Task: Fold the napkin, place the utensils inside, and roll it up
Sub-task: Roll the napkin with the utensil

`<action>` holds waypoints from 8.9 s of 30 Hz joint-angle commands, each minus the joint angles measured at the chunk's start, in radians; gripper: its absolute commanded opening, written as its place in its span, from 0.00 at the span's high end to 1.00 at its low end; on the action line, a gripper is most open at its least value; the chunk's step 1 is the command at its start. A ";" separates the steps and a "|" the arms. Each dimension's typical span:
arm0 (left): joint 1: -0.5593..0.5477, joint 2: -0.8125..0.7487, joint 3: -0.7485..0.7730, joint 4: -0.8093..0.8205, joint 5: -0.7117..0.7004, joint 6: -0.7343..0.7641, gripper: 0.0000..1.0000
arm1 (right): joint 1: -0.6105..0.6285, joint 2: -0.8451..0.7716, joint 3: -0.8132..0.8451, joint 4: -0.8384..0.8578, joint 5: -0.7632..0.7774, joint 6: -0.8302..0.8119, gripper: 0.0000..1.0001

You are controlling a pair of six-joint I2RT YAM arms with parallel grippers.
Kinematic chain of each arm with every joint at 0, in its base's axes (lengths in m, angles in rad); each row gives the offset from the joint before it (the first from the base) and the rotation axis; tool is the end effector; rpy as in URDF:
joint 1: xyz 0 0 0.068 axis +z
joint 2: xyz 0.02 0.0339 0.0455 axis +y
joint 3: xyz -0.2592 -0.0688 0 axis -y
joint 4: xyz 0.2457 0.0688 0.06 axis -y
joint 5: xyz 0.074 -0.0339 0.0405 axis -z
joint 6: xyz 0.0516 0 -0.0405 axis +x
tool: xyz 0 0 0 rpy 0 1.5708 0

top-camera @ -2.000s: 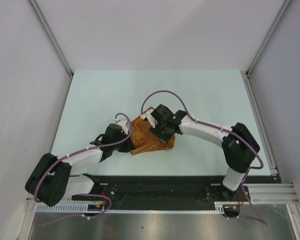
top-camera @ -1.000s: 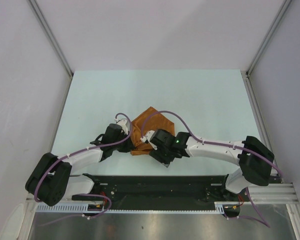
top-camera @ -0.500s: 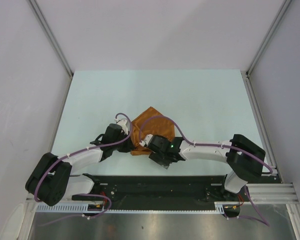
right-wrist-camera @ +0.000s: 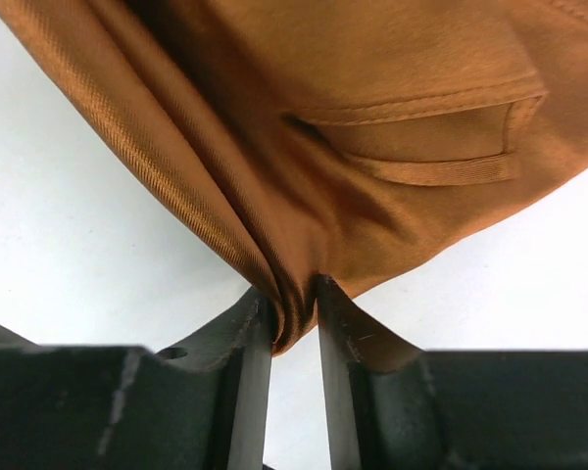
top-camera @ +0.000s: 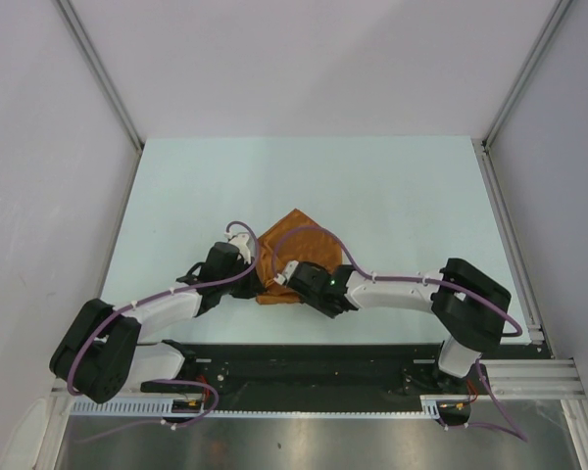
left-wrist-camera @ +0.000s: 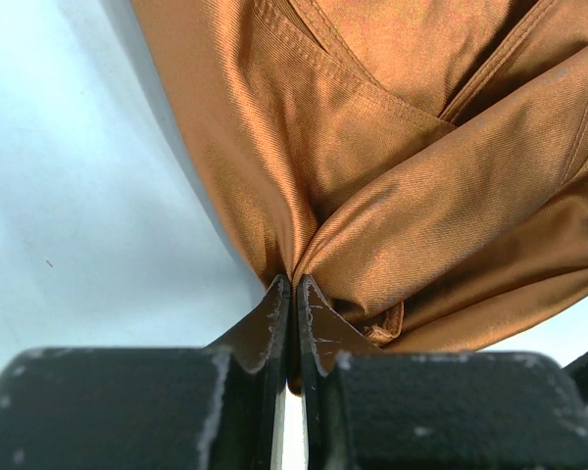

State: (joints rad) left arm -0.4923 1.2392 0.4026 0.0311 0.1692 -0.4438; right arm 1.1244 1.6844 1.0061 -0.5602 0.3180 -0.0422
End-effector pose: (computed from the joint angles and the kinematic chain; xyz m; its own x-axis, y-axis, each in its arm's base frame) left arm 0.1997 -0.1170 0.1263 -0.8182 -0.0415 -0.5735 0.2407 0.8811 -0.4071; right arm 0.1520 0.2803 0.1473 -0.3735 -0.8731 -0.3135 -0.8292 0.4657 -0.3091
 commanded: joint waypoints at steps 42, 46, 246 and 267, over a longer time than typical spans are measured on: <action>-0.005 0.052 0.064 -0.017 0.049 0.005 0.92 | -0.247 -0.069 0.236 0.084 -0.505 -0.186 0.21; -0.003 0.051 0.067 -0.022 0.046 0.005 0.92 | -0.203 -0.023 0.204 0.158 -0.556 -0.234 0.21; 0.143 -0.141 -0.234 0.331 0.210 -0.256 0.35 | -0.380 0.554 0.542 -0.188 -1.174 -0.099 0.95; 0.135 0.029 -0.237 0.500 0.237 -0.300 0.91 | -0.443 0.652 0.654 -0.242 -1.274 -0.093 0.88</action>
State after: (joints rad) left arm -0.3538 1.2552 0.1589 0.5022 0.3786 -0.7429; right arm 0.7029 2.3051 1.6226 -0.7673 -0.9760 -0.1390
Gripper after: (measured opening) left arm 0.160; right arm 0.150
